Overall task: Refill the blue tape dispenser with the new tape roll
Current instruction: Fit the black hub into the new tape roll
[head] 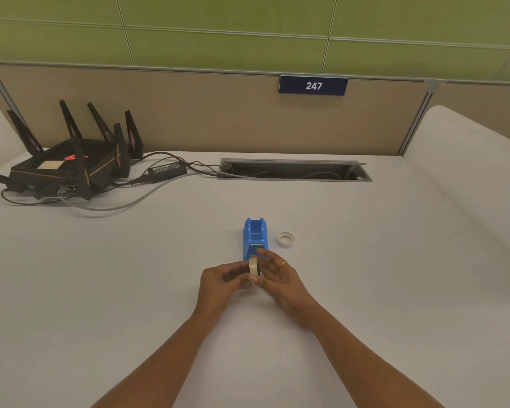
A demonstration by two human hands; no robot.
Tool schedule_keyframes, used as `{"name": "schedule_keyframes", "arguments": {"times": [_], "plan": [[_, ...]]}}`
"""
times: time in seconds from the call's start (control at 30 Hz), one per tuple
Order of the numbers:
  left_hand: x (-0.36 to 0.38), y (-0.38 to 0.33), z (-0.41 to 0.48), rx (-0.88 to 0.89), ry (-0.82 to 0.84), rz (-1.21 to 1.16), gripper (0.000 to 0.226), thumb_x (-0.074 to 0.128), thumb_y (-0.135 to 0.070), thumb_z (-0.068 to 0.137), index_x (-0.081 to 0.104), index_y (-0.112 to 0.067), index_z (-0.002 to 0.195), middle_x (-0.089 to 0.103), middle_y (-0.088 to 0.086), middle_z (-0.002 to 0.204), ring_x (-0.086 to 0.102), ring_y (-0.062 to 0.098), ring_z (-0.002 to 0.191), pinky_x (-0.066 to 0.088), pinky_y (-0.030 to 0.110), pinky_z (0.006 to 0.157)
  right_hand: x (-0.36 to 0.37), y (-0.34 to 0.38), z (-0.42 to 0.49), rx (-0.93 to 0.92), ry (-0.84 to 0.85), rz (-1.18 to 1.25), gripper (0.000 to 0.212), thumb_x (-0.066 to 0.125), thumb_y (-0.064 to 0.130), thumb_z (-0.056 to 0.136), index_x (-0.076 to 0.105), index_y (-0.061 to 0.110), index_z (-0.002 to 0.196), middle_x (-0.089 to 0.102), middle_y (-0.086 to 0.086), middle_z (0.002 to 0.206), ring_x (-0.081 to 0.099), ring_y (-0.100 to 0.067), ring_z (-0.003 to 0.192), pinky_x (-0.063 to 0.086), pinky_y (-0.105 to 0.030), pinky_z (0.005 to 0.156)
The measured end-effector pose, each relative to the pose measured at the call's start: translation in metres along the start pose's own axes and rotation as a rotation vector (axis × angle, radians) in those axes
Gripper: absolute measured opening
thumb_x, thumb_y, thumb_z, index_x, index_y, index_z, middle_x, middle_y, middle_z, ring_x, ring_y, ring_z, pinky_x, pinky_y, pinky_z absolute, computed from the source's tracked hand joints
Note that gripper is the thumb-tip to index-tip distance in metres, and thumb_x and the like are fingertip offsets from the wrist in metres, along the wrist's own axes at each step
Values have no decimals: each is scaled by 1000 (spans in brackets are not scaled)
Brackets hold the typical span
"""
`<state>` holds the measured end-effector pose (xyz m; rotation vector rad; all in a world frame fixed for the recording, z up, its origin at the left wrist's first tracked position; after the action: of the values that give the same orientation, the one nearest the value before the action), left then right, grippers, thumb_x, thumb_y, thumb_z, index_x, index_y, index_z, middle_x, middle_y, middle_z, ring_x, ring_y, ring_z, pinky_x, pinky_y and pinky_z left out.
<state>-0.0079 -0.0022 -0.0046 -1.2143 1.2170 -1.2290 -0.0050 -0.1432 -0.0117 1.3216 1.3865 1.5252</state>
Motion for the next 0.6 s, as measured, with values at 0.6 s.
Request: {"name": "schedule_keyframes", "arguments": {"times": [0.6], "plan": [[-4, 1, 2, 27, -4, -35, 45, 70, 2, 70, 62, -24, 106, 74, -14, 74, 70, 6, 79, 54, 14, 69, 1, 1, -2, 77, 34, 85, 46, 68, 10, 75, 53, 10, 119, 65, -11, 115, 65, -19, 99, 55, -24, 83]]}}
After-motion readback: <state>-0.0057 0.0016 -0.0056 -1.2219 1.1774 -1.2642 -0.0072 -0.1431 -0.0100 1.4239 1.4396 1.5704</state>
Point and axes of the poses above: each hand's wrist, its own z-axis towards the middle knuckle, its own x-axis out of the palm, y = z × x, the point moved 4 cm from there along z, towards the middle knuckle
